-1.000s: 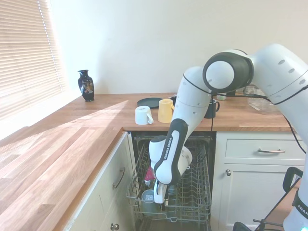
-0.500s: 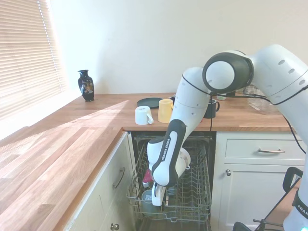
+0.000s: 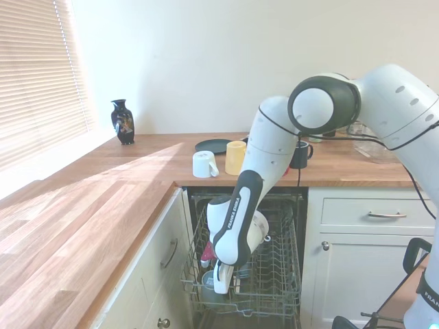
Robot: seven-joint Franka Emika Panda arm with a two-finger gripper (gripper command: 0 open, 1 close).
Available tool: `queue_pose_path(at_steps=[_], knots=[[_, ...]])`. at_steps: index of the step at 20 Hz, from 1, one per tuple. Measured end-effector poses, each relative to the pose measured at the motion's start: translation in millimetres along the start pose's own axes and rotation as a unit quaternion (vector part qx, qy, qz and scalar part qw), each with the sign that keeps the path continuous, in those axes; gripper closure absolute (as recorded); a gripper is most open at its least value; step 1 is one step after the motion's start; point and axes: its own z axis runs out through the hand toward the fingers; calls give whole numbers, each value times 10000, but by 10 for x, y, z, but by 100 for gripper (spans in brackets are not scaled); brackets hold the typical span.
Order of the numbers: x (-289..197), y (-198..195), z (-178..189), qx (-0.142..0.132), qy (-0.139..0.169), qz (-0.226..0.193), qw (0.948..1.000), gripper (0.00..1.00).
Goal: Move a mug from dishwasher to table
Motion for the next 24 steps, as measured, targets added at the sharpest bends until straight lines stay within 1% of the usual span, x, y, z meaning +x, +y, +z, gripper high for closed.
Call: queue_pose_path(at_steps=[7, 11, 16, 19, 24], knots=[[140, 63, -102, -8, 69, 178, 9998, 100], [241, 111, -351, -42, 184, 287, 9994, 100], [266, 174, -838, -50, 412, 479, 9980, 100], [349, 267, -1226, -47, 685, 672, 9954, 100], [400, 400, -1828, -125, 997, 975, 9901, 100]])
